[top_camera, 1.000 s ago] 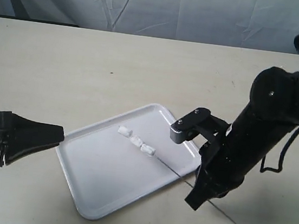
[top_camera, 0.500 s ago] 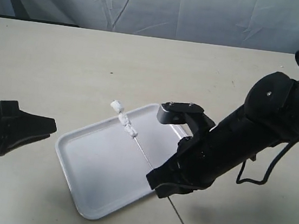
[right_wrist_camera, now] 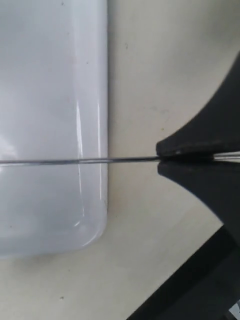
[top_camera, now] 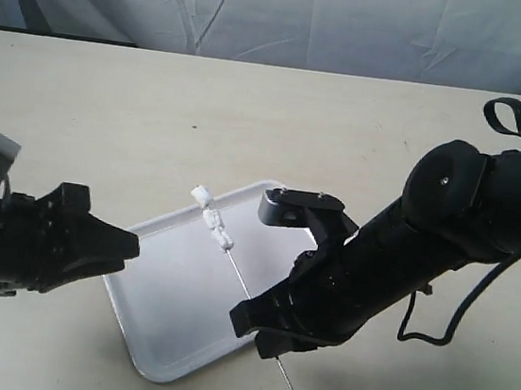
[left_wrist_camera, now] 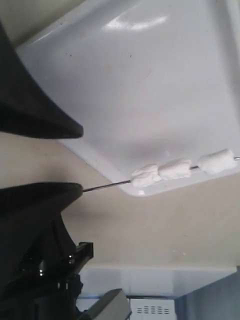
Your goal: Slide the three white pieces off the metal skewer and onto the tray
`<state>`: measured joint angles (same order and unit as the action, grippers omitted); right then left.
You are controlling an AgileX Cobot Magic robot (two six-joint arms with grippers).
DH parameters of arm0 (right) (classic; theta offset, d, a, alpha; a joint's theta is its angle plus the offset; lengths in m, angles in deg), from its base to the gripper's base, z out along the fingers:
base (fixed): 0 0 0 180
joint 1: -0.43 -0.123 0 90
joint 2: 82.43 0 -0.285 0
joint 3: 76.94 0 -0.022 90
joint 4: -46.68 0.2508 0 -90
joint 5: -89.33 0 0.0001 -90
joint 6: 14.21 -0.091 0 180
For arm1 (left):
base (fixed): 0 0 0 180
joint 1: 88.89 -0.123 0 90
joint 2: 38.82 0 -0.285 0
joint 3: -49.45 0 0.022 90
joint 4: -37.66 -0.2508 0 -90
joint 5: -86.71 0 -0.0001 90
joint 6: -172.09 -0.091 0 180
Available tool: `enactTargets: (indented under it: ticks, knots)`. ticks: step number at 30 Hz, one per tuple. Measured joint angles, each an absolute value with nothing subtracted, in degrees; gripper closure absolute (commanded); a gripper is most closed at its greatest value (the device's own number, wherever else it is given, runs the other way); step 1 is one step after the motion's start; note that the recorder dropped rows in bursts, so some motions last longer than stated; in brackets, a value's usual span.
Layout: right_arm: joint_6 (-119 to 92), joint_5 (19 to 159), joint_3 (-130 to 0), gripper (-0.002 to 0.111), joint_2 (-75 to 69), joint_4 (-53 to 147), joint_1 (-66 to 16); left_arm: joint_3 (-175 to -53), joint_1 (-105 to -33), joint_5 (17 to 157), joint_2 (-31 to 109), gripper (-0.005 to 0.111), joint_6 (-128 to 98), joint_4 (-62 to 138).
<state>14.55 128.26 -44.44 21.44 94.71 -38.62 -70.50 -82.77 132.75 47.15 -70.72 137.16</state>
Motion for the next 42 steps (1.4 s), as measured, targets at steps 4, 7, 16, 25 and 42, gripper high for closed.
enactTargets:
  ticks: [4, 7, 16, 25, 42]
  knots:
    - [10.4, 127.2, -44.4, 0.109, 21.4, 91.7, -38.6, -74.6, -80.6, 134.4, 54.3, 0.079, -72.0, 137.1]
    - [8.8, 125.3, -43.5, 0.109, 21.4, 91.8, -38.6, -78.2, -80.4, 137.2, 59.2, 0.072, -72.6, 137.1]
    - [8.0, 120.8, -38.3, 0.109, 21.4, 101.3, -43.3, -87.1, -70.7, 129.6, 67.3, 0.064, -72.9, 137.2]
    - [-0.9, 112.2, -37.8, 0.109, 18.2, 101.5, -52.9, -91.6, -69.4, 129.4, 67.4, 0.064, -69.9, 137.2]
    - [-19.7, 110.7, -37.7, 0.109, 16.4, 86.0, -54.5, -92.3, -69.4, 125.9, 67.4, 0.064, -69.9, 137.2]
